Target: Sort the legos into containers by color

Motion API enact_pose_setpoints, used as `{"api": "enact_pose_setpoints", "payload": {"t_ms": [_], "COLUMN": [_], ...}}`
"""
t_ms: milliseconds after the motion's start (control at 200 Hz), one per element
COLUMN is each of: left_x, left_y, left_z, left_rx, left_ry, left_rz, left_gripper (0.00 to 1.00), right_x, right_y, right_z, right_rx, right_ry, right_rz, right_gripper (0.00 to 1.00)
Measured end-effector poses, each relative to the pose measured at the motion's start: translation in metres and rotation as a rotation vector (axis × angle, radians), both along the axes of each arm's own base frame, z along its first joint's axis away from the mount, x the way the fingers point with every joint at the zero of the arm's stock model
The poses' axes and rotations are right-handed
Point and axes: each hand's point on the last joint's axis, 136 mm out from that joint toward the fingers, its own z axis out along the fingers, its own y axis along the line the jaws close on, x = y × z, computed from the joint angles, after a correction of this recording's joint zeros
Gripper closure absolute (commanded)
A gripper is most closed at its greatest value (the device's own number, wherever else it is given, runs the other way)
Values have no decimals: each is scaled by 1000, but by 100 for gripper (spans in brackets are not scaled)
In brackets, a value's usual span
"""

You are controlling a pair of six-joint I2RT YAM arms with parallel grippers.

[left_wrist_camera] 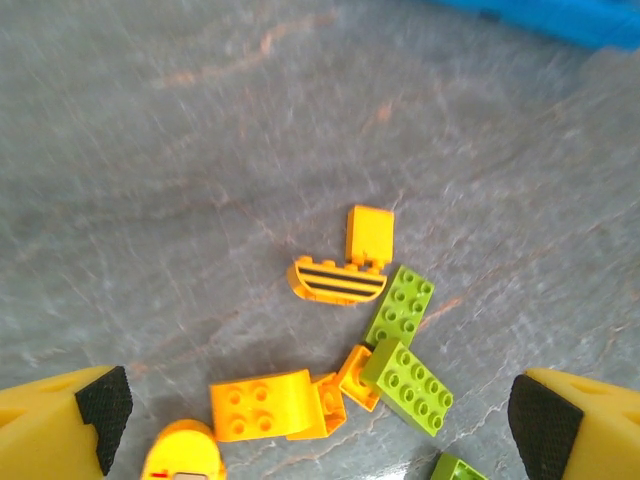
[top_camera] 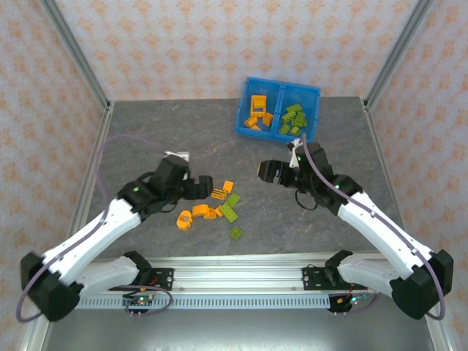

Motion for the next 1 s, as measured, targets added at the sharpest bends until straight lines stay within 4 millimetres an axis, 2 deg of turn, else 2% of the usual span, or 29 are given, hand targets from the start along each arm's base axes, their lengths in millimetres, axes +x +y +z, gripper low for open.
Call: {"api": "enact_pose_setpoints", "payload": {"t_ms": [70, 155, 315, 400, 591, 701, 871, 1001], "left_x": [4, 6, 13, 21, 35, 43, 45, 47], "left_y": [-10, -20, -37, -44, -54, -61, -61, -57], "left_z": [-26, -57, -91, -100, -112, -118, -125, -126], "left_rx": [38, 82, 106, 88, -1, -46, -87, -112], "left_ry": [81, 165, 244, 264, 307, 331, 357, 363], "left_rz": [5, 14, 41, 85, 253, 343, 450, 503], "left_gripper": [0, 0, 0, 1, 17, 21, 22, 32], "right_x": [-14, -21, -21, -20, -18, -18, -20, -20], "right_y": [1, -2, -3, -4, -7, -8, -11, -14], "right_z": [-12, -19, -20, -23, -28, -29, -32, -30], "right_rx": [7, 8, 9, -4, -27, -32, -46, -50], "right_ry": [33, 56, 66, 74, 86, 86, 97, 90], "right_rz": [15, 12, 4, -3, -19, -25, -31, -40], "right_gripper": [4, 3, 3, 3, 3, 3, 3, 3]}}
